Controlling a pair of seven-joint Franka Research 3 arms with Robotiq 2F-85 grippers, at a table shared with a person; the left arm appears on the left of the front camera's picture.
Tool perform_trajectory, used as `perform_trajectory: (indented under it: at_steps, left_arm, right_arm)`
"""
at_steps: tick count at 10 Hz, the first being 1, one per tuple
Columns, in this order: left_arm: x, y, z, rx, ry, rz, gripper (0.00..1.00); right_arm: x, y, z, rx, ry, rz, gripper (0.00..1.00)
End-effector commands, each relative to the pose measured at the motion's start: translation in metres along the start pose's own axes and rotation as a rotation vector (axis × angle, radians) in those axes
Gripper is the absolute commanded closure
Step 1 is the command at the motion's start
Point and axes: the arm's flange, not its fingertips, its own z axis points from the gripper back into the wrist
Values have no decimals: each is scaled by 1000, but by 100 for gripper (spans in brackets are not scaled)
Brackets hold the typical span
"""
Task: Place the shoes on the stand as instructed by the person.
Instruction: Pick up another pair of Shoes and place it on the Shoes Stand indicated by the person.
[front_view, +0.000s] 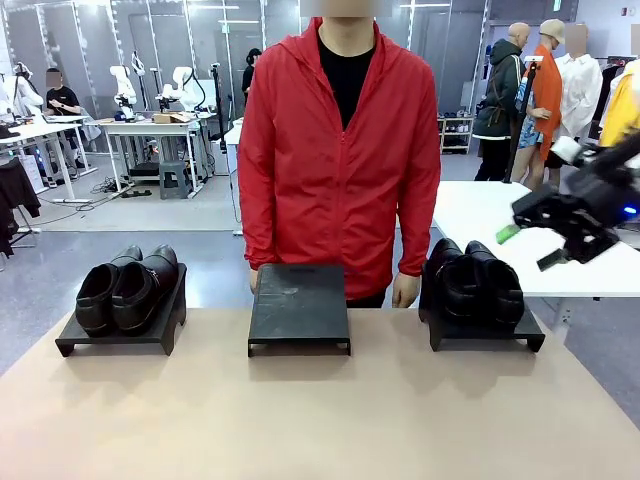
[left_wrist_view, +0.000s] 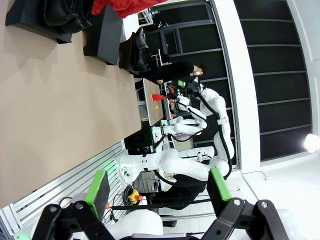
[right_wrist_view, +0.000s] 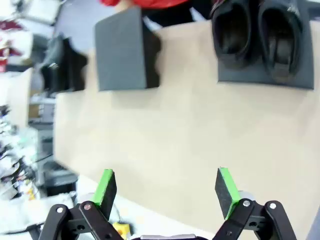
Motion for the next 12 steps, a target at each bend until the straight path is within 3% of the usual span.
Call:
perform_trajectory:
  at_steps: [1,4,8,9,10,12]
  left_arm:
    - [-1,-1,0,-12,-10,-27,0]
    - [-1,-1,0,-12,-10,-27,0]
    - [-1,-1,0,-12,-10,-27,0]
    - [-1,-1,0,-12,-10,-27,0]
    - [-1,-1,0,-12,-10,-27,0]
    - [-1,-1,0,-12,-10,-27,0]
  right_arm:
    - [-33,-33,22,164,73,3,0]
    - [-70,-75,43,367,155,12,0]
    - [-100,-152,36,615,122,111,0]
    - [-93,-164,22,646,93,93,0]
    - [-109,-135,49,534,128,70,0]
    - [-109,-135,49,534,128,70,0]
